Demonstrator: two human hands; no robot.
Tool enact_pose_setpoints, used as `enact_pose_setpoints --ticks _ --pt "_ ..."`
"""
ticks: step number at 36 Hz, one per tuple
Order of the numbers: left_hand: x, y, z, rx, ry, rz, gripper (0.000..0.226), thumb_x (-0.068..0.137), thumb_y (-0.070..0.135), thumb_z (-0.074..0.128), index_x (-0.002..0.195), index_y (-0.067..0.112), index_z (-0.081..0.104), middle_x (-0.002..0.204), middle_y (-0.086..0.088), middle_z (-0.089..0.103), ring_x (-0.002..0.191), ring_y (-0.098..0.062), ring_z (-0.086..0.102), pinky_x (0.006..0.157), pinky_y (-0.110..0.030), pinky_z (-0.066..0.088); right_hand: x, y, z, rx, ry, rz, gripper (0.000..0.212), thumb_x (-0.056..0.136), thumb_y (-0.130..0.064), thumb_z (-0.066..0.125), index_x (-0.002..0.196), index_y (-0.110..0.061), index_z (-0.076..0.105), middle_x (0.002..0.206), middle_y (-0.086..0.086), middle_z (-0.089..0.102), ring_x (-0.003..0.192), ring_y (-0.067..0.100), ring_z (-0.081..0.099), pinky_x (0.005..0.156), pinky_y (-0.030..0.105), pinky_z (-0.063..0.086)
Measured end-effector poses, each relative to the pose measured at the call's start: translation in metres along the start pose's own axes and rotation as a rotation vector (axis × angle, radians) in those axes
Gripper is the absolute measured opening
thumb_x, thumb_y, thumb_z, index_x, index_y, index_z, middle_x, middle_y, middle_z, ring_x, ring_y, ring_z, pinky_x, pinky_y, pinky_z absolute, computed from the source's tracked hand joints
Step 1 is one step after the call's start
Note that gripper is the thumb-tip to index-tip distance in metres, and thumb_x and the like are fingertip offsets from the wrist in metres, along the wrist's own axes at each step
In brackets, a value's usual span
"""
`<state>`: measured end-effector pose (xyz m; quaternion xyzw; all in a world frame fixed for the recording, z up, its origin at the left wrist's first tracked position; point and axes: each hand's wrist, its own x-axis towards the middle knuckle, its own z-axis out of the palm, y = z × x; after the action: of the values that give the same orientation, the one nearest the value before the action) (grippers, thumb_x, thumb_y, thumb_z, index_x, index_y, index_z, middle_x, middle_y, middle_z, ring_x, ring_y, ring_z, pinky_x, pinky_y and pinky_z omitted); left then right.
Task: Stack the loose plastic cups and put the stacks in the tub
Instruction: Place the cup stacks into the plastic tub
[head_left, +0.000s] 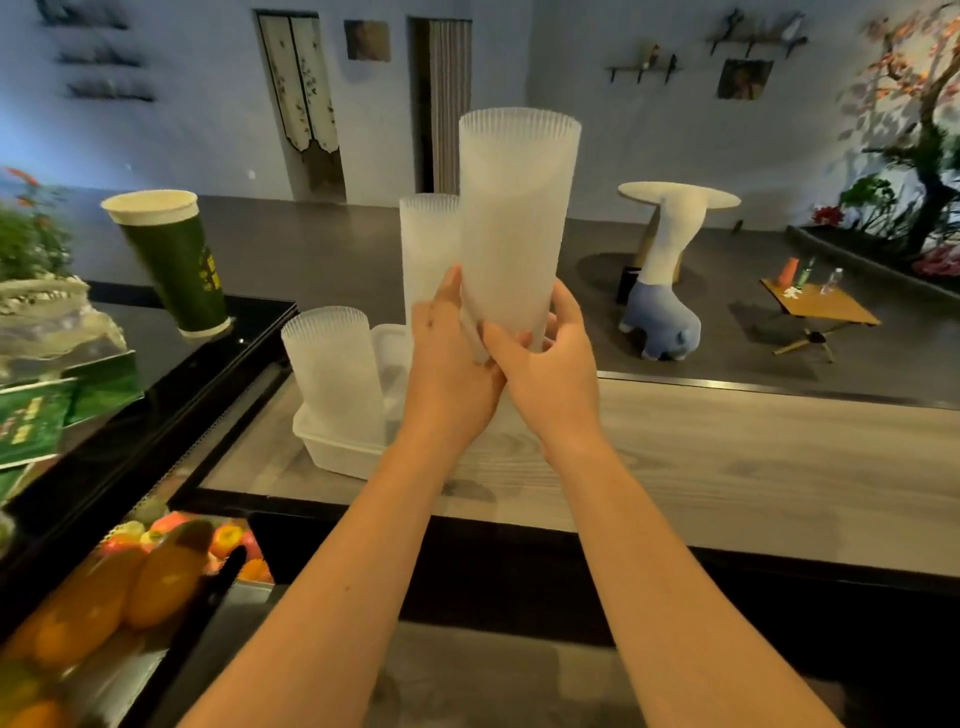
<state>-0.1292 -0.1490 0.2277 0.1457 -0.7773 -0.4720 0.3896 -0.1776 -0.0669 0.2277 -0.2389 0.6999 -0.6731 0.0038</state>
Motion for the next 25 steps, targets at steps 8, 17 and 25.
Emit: enact_pose_setpoints --ticks 8,17,25 --pt "0.005 0.0 -0.047 0.462 0.228 0.169 0.076 0.083 0.037 0.075 0.145 0.021 0.035 0.133 0.0 0.041 0.109 -0.013 0.047 0.088 -0.024 0.047 -0.006 -0.013 0.043 0.113 -0.048 -0.027 0.073 0.086 -0.043 0.078 0.147 -0.039 0.039 0.133 -0.006 0.063 0.118 0.017 0.065 0.095 0.045 0.06" --pt "0.005 -0.033 -0.084 1.027 0.219 0.143 0.075 0.074 0.051 0.071 0.137 0.026 0.039 0.147 -0.004 0.035 0.14 -0.029 0.024 0.117 -0.061 0.008 -0.011 0.012 0.07 0.058 -0.155 0.092 0.076 0.088 -0.033 0.081 0.15 -0.029 0.037 0.129 -0.008 0.059 0.115 0.016 0.063 0.094 0.033 0.057" --pt "0.014 -0.046 -0.09 0.917 0.12 0.153 0.09 0.078 0.042 0.076 0.148 0.021 0.023 0.133 -0.001 0.056 0.122 -0.022 0.051 0.105 -0.04 0.039 0.001 0.022 0.08 -0.174 -0.172 0.157 0.081 0.084 -0.056 0.077 0.15 -0.029 0.038 0.141 0.002 0.058 0.124 0.024 0.059 0.102 0.046 0.053"
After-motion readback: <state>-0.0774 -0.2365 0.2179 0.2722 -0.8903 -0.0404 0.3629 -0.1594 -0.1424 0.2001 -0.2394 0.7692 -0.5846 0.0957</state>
